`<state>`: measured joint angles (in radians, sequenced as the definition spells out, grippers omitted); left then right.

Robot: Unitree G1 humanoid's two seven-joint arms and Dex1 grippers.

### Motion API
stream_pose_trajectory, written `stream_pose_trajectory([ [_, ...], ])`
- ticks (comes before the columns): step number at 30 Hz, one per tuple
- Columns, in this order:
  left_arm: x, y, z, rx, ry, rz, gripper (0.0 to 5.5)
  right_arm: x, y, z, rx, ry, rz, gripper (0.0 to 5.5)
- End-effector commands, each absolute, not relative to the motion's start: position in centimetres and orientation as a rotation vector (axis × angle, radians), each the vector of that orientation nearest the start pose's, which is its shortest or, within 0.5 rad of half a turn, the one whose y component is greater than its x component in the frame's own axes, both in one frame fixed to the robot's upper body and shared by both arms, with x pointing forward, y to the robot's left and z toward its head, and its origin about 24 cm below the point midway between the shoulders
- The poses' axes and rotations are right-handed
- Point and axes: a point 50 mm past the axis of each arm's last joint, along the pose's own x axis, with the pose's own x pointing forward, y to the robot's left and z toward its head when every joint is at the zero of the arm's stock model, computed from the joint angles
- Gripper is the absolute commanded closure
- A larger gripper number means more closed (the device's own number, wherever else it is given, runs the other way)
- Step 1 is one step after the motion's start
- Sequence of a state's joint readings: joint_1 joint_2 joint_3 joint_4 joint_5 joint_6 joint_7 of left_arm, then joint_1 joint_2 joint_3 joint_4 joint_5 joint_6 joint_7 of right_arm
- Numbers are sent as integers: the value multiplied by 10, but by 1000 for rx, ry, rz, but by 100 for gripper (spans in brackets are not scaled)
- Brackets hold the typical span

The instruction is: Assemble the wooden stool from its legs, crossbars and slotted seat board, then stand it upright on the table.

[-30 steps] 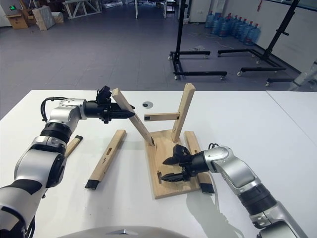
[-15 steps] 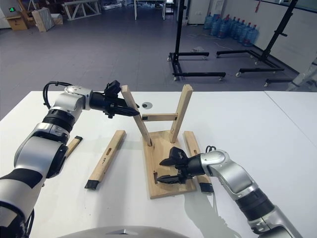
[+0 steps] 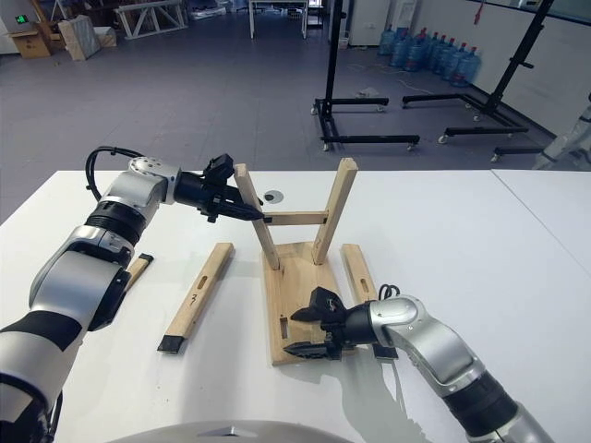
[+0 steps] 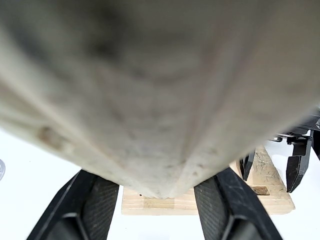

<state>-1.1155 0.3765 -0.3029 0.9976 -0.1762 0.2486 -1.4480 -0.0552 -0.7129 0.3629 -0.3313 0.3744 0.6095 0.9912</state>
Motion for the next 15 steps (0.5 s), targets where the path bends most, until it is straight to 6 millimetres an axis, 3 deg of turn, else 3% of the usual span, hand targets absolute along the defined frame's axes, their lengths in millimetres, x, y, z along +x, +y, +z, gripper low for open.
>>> stream_pose_trajectory([
  [1, 365, 139, 114, 399, 673, -1366, 348, 181, -155, 24, -120, 839, 1301, 217],
  [6, 362, 141, 101, 382, 699, -1357, 348, 183, -151, 26, -121, 806, 1296, 217],
  [8, 361, 142, 97, 387, 714, -1351, 348, 191, -148, 33, -119, 717, 1277, 217],
  [12, 358, 143, 90, 417, 747, -1350, 348, 219, -141, 80, -49, 400, 1242, 217],
  [15, 358, 143, 87, 421, 759, -1344, 348, 222, -138, 120, 12, 198, 1308, 217],
])
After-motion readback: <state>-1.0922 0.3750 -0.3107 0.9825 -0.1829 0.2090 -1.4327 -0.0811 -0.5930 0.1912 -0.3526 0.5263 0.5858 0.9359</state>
